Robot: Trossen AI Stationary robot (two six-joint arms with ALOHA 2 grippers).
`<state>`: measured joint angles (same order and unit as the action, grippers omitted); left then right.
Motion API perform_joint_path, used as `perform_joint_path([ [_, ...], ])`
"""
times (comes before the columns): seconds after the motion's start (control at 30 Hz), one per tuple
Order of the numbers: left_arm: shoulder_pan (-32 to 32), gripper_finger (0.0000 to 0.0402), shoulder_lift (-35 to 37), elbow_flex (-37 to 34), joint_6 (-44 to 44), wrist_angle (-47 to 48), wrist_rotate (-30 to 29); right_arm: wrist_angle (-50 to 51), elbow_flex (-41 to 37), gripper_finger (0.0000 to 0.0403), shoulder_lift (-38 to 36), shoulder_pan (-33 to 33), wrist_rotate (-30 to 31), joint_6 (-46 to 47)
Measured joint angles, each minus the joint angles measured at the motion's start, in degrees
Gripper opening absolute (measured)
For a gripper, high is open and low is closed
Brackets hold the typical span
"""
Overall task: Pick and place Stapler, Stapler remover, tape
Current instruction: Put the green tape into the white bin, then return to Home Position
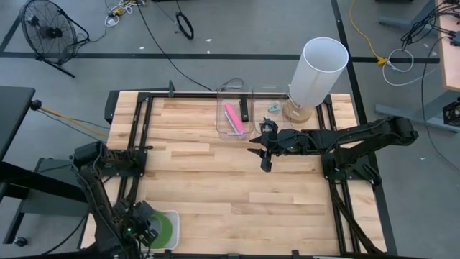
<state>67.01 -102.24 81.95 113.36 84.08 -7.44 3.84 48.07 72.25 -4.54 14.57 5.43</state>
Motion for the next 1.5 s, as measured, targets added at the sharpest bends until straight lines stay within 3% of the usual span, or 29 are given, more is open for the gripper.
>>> perform_joint_path([
  [0.23,-0.59,0.0127,-0.09,0.00,0.29,-1.79,-2.86,0.00,0.00,0.0158,0.02,0.00,0.00,0.00],
  [0.83,-0.97,0.0142,-0.09,0.00,4.74,-4.45,-1.93,0.04,0.00,0.0158,0.02,0.00,0.00,0.04],
  [1.03,-0.97,0.0181,-0.09,0.02,7.07,-4.29,-1.98,0.04,0.00,0.0158,0.02,0.00,0.00,0.04],
  [1.17,-0.97,0.0210,-0.09,0.02,2.99,-2.62,-2.25,0.04,0.00,0.0158,0.02,0.00,0.00,0.04],
  [1.37,-1.96,0.0219,-0.11,0.02,-1.73,-2.86,-12.65,-0.11,0.00,0.0158,0.02,0.00,0.00,0.04],
  [1.5,-5.73,0.0220,-0.11,0.02,-10.29,-2.94,-26.06,-1.63,0.00,0.0158,0.02,0.00,-0.20,0.04],
])
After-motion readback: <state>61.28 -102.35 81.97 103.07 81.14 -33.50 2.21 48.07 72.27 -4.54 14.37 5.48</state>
